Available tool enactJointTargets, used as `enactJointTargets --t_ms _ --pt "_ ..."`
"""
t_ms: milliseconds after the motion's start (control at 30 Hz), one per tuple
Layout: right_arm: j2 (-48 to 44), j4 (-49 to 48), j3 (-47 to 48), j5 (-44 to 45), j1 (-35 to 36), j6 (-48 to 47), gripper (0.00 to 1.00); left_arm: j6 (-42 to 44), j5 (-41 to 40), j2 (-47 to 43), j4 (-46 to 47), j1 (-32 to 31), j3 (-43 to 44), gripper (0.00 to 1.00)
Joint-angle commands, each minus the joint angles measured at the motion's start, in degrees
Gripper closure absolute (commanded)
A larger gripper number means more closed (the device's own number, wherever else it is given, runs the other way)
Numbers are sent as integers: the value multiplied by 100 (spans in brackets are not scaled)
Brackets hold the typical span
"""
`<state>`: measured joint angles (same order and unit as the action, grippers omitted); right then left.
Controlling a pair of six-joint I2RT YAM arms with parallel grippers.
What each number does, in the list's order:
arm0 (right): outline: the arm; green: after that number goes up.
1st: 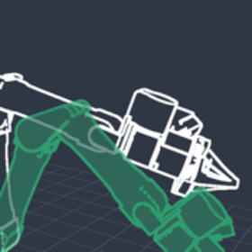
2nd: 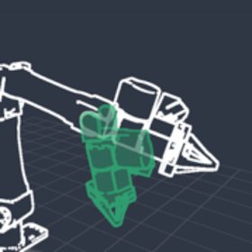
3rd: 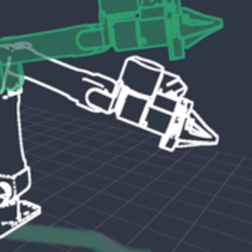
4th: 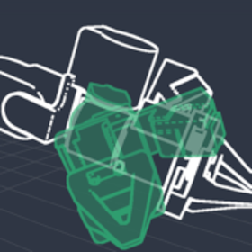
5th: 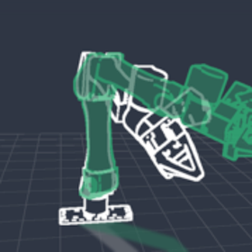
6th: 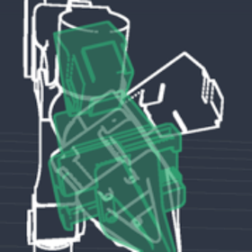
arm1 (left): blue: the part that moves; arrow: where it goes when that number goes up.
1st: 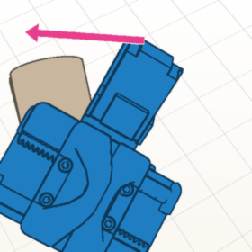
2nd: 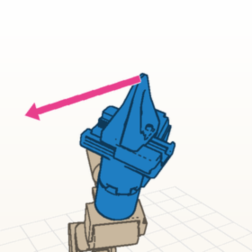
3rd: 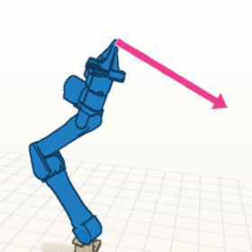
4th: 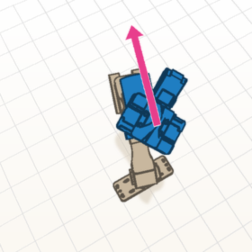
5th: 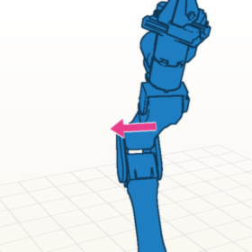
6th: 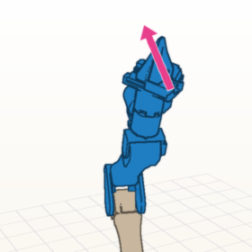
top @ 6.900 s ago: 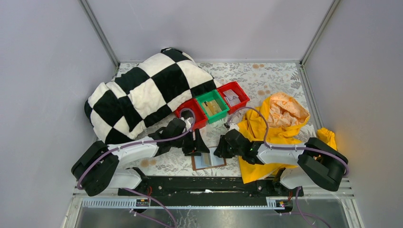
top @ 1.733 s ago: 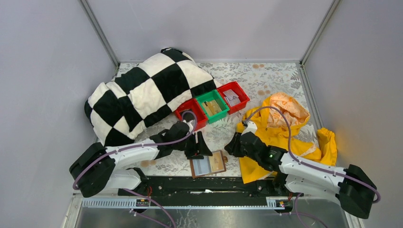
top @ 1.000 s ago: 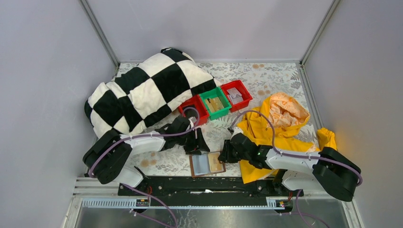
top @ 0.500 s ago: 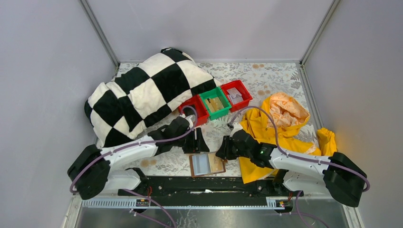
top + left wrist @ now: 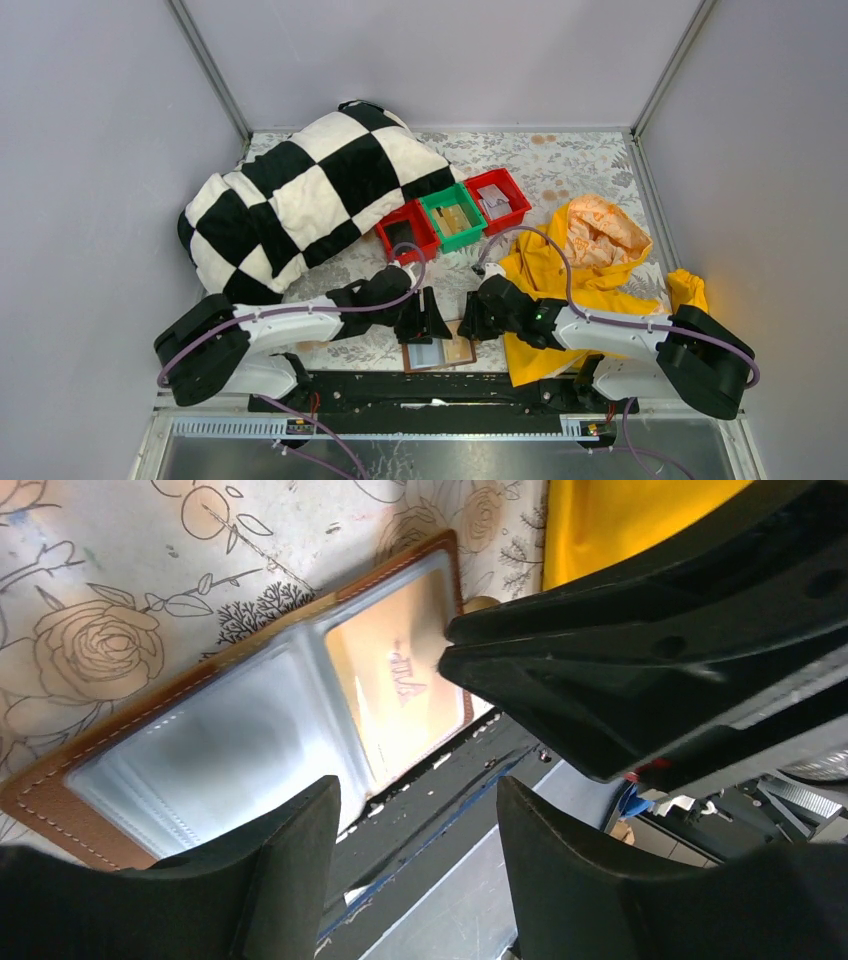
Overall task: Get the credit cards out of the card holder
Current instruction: Remove the credit card from the card holder.
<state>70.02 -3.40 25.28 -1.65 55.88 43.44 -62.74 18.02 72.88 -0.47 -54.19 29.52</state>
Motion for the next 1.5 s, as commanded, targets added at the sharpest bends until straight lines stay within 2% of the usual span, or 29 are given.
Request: enactJointTargets --t_ms 0,367,667,967,1300,1467 --pt "-86 304 18 470 51 -46 72 -297 92 341 829 -91 -60 37" --pt "-171 150 -288 390 47 183 72 -274 244 576 1343 -180 -6 36" --pt "-158 84 -313 393 46 259 72 -128 280 1265 1417 -228 130 36" --pt "-507 448 -166 504 46 212 72 7 -288 1559 1003 -100 82 37" --pt "-191 393 -64 455 53 259 73 526 -745 1404 319 -20 390 38" --pt "-337 447 -85 594 46 324 73 502 -567 1287 449 -17 304 45"
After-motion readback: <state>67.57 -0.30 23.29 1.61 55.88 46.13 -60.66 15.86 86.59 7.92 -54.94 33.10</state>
